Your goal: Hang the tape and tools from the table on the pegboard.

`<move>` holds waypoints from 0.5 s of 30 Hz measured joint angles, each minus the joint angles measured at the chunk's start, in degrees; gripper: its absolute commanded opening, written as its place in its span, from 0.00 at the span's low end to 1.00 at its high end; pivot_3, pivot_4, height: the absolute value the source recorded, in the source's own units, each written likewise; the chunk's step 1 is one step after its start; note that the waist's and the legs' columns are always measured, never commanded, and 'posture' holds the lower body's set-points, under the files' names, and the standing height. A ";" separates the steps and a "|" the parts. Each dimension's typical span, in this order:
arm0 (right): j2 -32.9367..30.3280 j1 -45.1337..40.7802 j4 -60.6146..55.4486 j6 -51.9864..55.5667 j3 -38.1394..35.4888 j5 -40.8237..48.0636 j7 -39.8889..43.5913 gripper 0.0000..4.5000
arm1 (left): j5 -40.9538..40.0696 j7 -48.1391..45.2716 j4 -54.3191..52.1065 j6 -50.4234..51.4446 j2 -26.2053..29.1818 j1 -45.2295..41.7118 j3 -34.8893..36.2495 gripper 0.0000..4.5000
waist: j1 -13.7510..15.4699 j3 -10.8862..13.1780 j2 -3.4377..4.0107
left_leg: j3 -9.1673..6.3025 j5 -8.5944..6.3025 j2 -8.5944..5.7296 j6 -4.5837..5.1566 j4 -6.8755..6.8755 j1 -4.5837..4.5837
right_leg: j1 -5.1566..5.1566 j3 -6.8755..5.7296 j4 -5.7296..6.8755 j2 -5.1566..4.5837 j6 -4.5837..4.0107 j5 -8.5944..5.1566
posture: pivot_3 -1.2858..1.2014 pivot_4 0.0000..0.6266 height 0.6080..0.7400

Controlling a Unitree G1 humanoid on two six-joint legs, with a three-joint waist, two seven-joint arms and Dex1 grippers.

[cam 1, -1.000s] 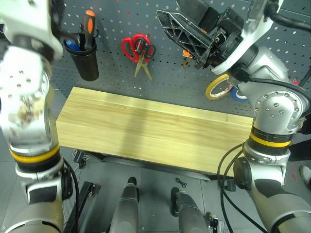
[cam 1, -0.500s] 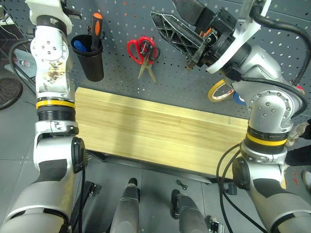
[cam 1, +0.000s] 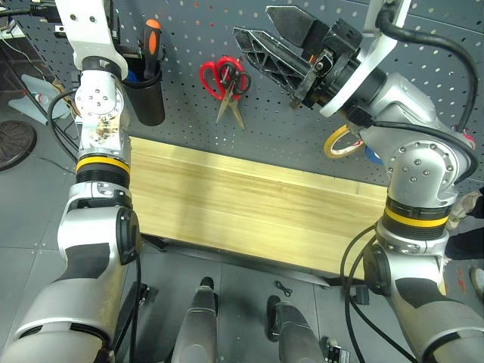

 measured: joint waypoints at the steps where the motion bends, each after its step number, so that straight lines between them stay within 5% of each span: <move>1: -0.01 0.00 -0.26 0.02 0.00 0.00 -0.13 1.00 | -0.34 -0.19 0.45 -0.18 0.00 -1.20 0.08 0.15 | 0.05 0.00 0.00 | 0.00 0.00 0.00 0.00 0.01 -0.01 | 0.00 0.00 0.00 0.00 0.00 0.00 | 0.58 0.42 1.00; 14: -0.61 0.00 -3.15 1.75 0.04 0.27 -2.55 1.00 | -0.91 -1.12 6.58 -3.94 -1.67 -4.16 -0.42 0.15 | -0.54 0.00 0.00 | 0.00 0.00 0.01 0.01 0.04 0.02 | 0.00 0.00 0.07 0.01 0.00 0.00 | 0.57 0.43 1.00; 15: -0.74 0.00 -3.23 2.10 0.03 0.35 -2.71 1.00 | -0.93 -1.13 6.83 -4.02 -1.67 -3.87 -0.43 0.26 | -0.62 0.00 0.00 | 0.00 0.01 0.00 0.01 0.04 0.02 | 0.00 0.00 0.07 0.01 0.00 0.00 | 0.57 0.43 1.00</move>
